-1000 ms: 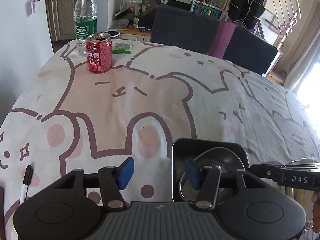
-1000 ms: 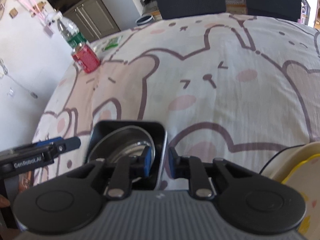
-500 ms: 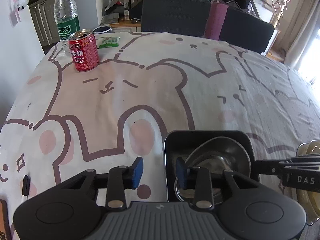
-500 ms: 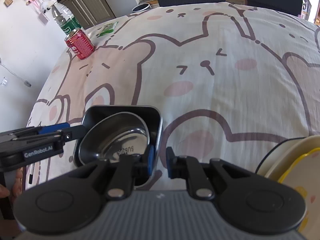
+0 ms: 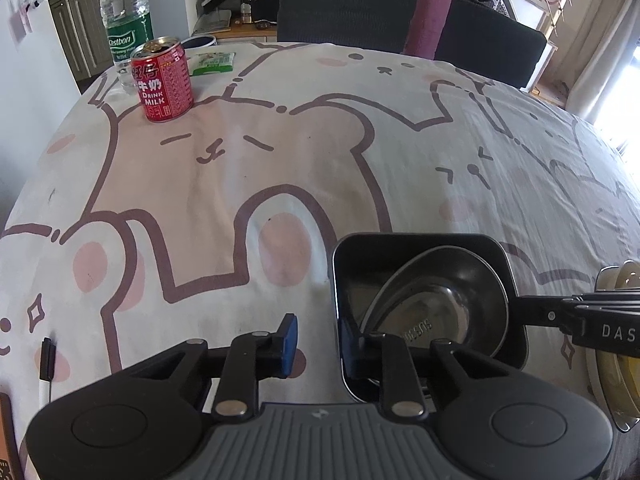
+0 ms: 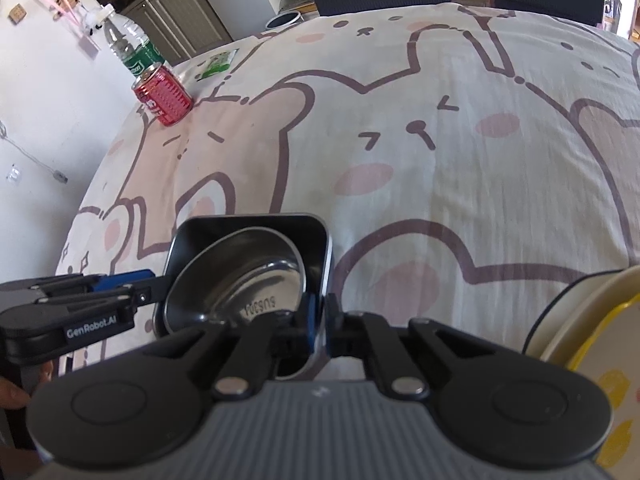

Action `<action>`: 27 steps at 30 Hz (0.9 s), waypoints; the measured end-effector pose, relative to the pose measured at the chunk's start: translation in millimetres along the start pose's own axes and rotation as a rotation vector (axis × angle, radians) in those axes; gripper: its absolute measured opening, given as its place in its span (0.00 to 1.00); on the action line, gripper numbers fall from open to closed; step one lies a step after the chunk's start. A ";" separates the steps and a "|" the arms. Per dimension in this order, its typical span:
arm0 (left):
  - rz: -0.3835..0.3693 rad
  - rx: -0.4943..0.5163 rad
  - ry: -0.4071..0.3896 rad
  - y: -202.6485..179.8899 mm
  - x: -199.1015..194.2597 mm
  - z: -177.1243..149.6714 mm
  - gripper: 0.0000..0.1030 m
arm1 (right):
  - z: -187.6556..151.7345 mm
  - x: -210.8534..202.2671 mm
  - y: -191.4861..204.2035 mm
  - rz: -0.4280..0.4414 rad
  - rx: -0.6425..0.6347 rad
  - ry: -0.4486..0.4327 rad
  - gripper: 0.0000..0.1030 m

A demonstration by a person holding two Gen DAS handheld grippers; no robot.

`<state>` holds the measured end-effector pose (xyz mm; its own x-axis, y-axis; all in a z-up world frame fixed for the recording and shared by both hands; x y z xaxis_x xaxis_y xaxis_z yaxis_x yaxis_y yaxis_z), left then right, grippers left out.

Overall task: Organize plates and bowls
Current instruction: 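Close both grippers on the rim of the steel square dish, then lift the square dish with both grippers and carry it over the lemon-print bowl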

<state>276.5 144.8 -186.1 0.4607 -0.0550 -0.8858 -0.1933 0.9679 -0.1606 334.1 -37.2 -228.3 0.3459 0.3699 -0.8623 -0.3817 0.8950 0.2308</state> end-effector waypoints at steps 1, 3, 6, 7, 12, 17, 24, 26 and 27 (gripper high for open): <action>0.000 0.002 0.003 -0.1 0.7 -0.5 0.23 | -0.6 -0.5 0.5 -0.001 0.000 0.004 0.05; 0.003 0.008 0.009 -0.9 2.5 -1.7 0.21 | -1.8 -1.3 1.4 -0.003 0.001 0.015 0.05; -0.002 0.009 0.015 -3.0 4.5 -1.9 0.16 | -3.0 -1.0 2.3 -0.014 -0.011 0.015 0.05; -0.005 0.009 0.016 -4.1 4.7 -1.7 0.14 | -2.9 -0.5 1.1 -0.010 -0.003 0.010 0.05; -0.012 0.009 0.013 -7.2 5.9 1.1 0.09 | -4.7 1.6 -2.3 0.003 0.034 -0.007 0.06; -0.024 0.006 0.019 -7.4 9.4 2.6 0.06 | -9.2 4.3 -5.7 0.017 0.104 -0.059 0.05; -0.043 -0.013 0.037 -6.6 14.5 2.2 0.04 | -9.8 5.4 -6.4 0.018 0.125 -0.045 0.06; -0.049 -0.017 0.037 -6.5 13.6 2.8 0.04 | -9.9 6.4 -7.3 0.025 0.127 -0.043 0.06; -0.053 -0.020 0.035 -6.8 12.5 2.9 0.03 | -9.8 6.1 -7.3 0.024 0.125 -0.042 0.06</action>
Point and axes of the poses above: each gripper's, at about its wrist camera, not at the fingertips, and x roughly the way its jaws point, y to its left, z to its top, the point moved 7 cm from there along x, roughly the way its jaws point, and after that the axes turned 11 degrees about -x, right-handed, at the moved point
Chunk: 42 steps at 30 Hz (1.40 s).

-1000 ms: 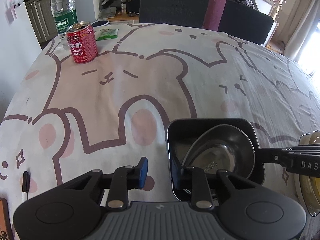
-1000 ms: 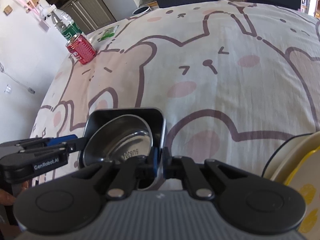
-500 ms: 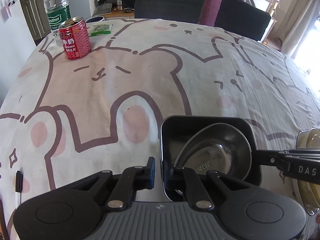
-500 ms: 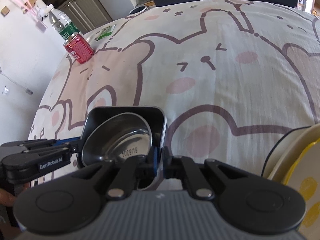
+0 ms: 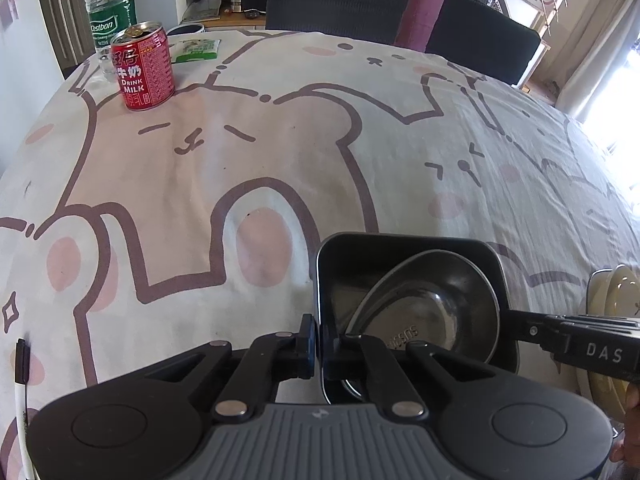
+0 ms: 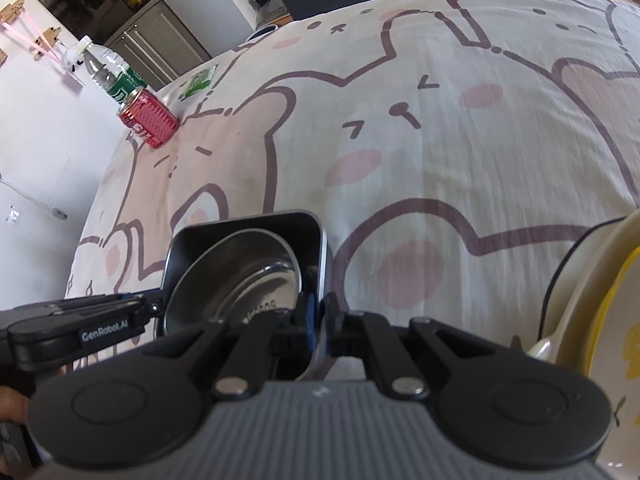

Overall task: Organize plates and bowls
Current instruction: 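Lift the square dish with both grippers and carry it over the lemon-print bowl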

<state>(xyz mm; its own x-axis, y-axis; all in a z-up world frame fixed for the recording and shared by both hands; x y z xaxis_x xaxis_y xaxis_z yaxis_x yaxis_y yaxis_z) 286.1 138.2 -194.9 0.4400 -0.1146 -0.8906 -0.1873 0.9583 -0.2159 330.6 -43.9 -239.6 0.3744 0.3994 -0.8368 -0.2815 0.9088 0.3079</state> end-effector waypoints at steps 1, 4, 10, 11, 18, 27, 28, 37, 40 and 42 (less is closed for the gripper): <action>-0.004 -0.004 -0.002 -0.3 -1.6 -0.1 0.03 | 0.2 -0.1 0.6 -0.004 -0.005 0.002 0.06; -0.021 -0.026 -0.021 0.2 -10.0 1.4 0.03 | 0.5 -1.9 3.1 -0.014 -0.029 0.004 0.05; -0.070 -0.078 -0.082 -3.0 -35.6 7.8 0.04 | 12.0 -23.2 3.2 0.026 -0.034 -0.068 0.05; -0.080 -0.089 -0.091 -4.5 -39.9 8.9 0.04 | 13.9 -28.4 3.3 0.030 -0.038 -0.083 0.05; -0.187 -0.153 -0.154 -20.0 -72.5 12.8 0.06 | 26.0 -66.7 -4.0 0.081 -0.030 -0.170 0.05; -0.296 -0.222 -0.200 -47.0 -101.2 10.8 0.07 | 29.4 -115.4 -23.3 0.134 -0.001 -0.259 0.06; -0.309 -0.227 -0.204 -52.0 -103.8 10.5 0.07 | 29.6 -121.3 -26.2 0.136 -0.001 -0.269 0.06; -0.411 -0.198 -0.211 -114.0 -116.3 0.8 0.08 | 19.3 -175.2 -73.0 0.130 0.033 -0.342 0.06; -0.442 -0.201 -0.189 -135.4 -112.2 -5.4 0.08 | 12.2 -190.8 -92.6 0.121 0.052 -0.362 0.06; -0.457 -0.196 -0.176 -150.0 -108.8 -9.3 0.08 | 6.9 -199.2 -106.2 0.112 0.069 -0.376 0.06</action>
Point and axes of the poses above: each gripper's, at about its wrist camera, not at the fingertips, and x roughly the way its jaws point, y to its left, z to its top, the point moved 7 cm from there along x, roughly the way its jaws point, and after that the axes turned 11 degrees about -x, right-handed, at the moved point
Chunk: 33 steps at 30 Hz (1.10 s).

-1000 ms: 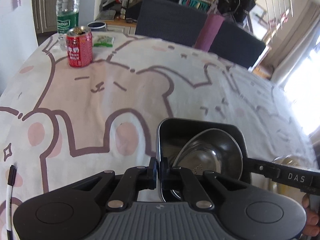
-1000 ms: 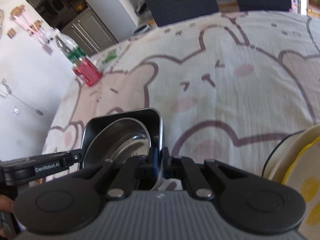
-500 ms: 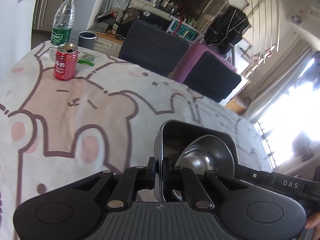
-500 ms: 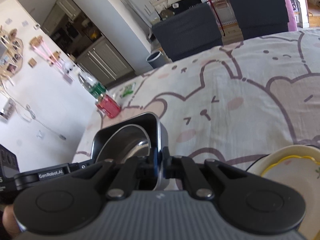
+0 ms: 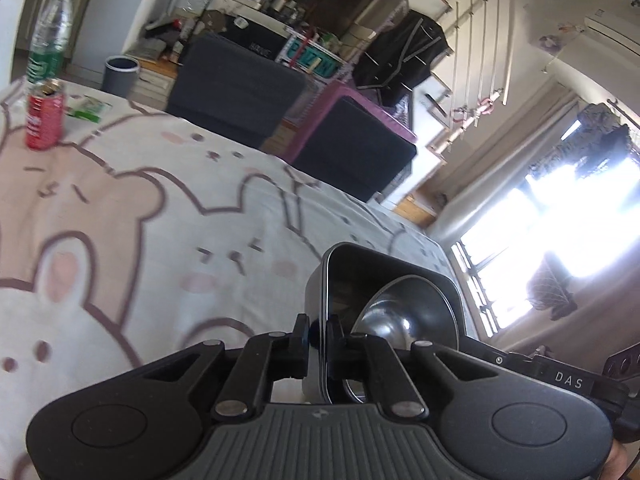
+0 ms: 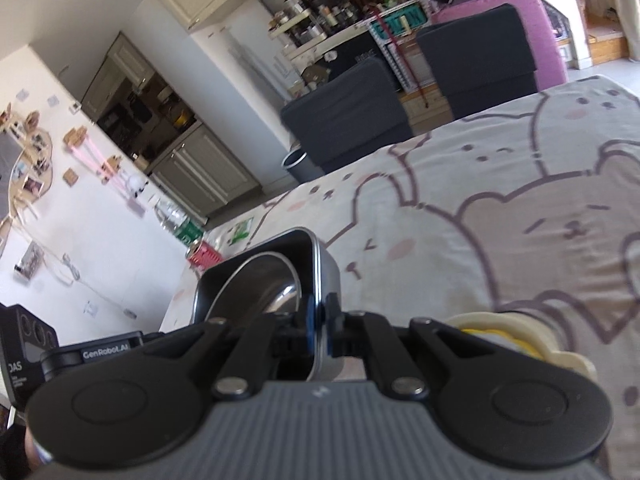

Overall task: Organize plates and bowls
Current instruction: 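Lift the square dish with both grippers and carry it over the lemon-print bowl, then lower the square dish into the lemon-print bowl and open both grippers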

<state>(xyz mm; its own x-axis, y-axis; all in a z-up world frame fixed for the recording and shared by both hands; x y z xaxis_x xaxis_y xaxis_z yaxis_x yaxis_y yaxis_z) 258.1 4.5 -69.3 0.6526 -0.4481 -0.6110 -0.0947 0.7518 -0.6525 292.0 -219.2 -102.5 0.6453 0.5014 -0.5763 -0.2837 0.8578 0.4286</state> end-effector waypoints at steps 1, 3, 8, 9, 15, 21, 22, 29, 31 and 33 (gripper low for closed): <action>-0.006 -0.001 0.007 -4.1 3.3 -4.2 0.08 | -0.6 -5.9 -7.1 -0.007 0.008 -0.007 0.06; -0.017 -0.008 0.022 -13.1 11.2 -12.1 0.08 | -3.1 -15.9 -18.7 -0.019 0.019 -0.016 0.06; -0.039 -0.026 0.062 -29.4 30.3 -32.1 0.08 | -7.4 -40.0 -43.3 -0.051 0.045 -0.032 0.07; -0.042 -0.033 0.069 -31.6 34.0 -35.9 0.08 | -8.7 -44.3 -48.7 -0.055 0.050 -0.032 0.07; -0.030 -0.082 0.114 -33.0 54.3 -56.2 0.09 | -15.5 -49.9 -71.4 -0.081 0.088 -0.011 0.06; 0.000 -0.109 0.138 -27.8 65.3 -70.1 0.09 | -27.4 -47.0 -85.2 -0.112 0.099 0.048 0.05; 0.005 -0.107 0.142 -27.0 66.0 -71.7 0.09 | -30.0 -44.6 -86.6 -0.117 0.100 0.062 0.05; 0.040 -0.119 0.175 -15.5 71.3 -80.2 0.06 | -46.8 -33.9 -93.3 -0.134 0.079 0.143 0.05; 0.062 -0.116 0.186 -11.7 75.7 -83.5 0.06 | -51.1 -29.2 -92.3 -0.137 0.068 0.161 0.05; 0.078 -0.118 0.195 -8.0 79.6 -86.6 0.06 | -54.5 -27.2 -89.7 -0.149 0.059 0.183 0.05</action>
Point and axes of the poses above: each gripper's, at about its wrist camera, not at the fingertips, and x roughly the way its jaws point, y to its left, z to its top, the point moved 7 cm from there along x, roughly the way its jaws point, and after that the axes turned 11 degrees about -x, right-handed, at the moved point
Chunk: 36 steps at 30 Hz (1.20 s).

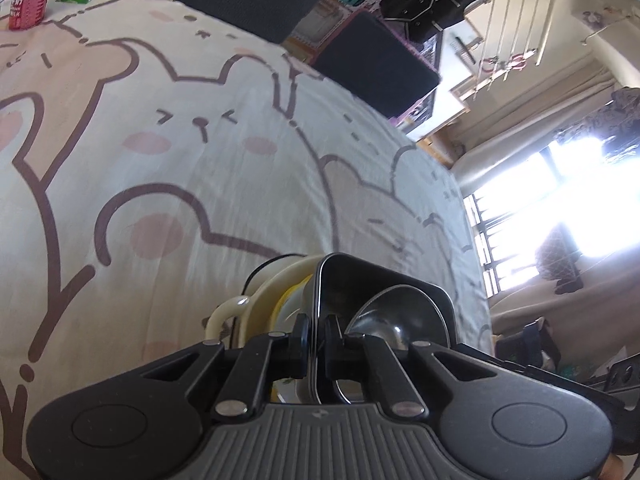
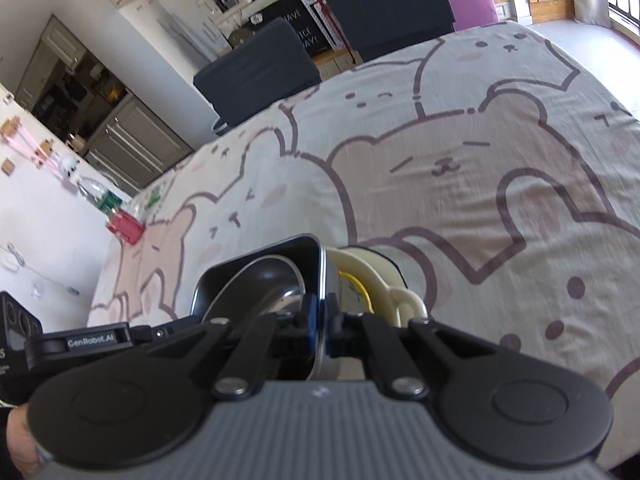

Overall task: Organize plates and bowls
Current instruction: 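Lower the square dish into the lemon-print bowl and open both grippers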

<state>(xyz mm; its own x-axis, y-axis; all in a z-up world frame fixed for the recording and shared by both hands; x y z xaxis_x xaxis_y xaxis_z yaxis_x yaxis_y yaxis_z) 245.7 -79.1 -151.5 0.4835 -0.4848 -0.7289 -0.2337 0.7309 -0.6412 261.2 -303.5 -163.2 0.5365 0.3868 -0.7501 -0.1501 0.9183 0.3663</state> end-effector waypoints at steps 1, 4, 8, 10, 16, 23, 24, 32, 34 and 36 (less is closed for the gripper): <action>0.007 0.002 0.005 1.0 2.0 -0.8 0.06 | -1.6 0.1 0.3 -0.006 -0.003 0.009 0.05; 0.017 0.007 0.008 2.5 3.2 -2.7 0.06 | -4.3 3.6 0.9 -0.023 -0.013 0.027 0.05; 0.010 -0.001 0.007 2.8 1.6 -1.5 0.06 | -5.1 5.5 0.9 -0.028 -0.018 0.035 0.05; 0.005 -0.003 0.004 2.5 0.4 -0.5 0.06 | -5.0 6.5 0.3 -0.027 -0.016 0.040 0.05; 0.001 -0.002 0.005 2.4 0.5 -0.5 0.06 | -7.6 12.7 -1.2 -0.045 -0.026 0.067 0.05; 0.009 0.008 0.016 2.7 4.3 -1.8 0.06 | -10.3 17.7 -3.2 -0.070 -0.032 0.087 0.05; 0.011 0.008 0.018 2.8 4.7 -2.0 0.06 | -10.4 18.0 -3.3 -0.072 -0.033 0.089 0.05; 0.014 0.015 0.014 2.5 6.1 -1.3 0.06 | -10.4 19.5 -3.1 -0.076 -0.037 0.095 0.05; 0.014 0.017 0.014 2.1 6.0 -1.5 0.06 | -10.5 19.8 -3.1 -0.078 -0.038 0.097 0.05; 0.014 0.020 0.017 2.4 6.5 -2.1 0.06 | -11.3 21.0 -3.1 -0.083 -0.040 0.104 0.05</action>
<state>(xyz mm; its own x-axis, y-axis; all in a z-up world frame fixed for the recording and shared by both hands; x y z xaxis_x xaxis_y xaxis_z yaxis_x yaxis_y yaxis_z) 246.5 -81.5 -158.3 0.4657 -0.4823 -0.7420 -0.2237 0.7470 -0.6260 263.6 -297.3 -186.3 0.4594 0.3145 -0.8307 -0.1428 0.9492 0.2804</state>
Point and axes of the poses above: each gripper's, at about its wrist camera, not at the fingertips, and x roughly the way its jaws point, y to its left, z to its top, the point moved 7 cm from there along x, roughly the way its jaws point, and after that the axes turned 11 degrees about -x, right-handed, at the moved point
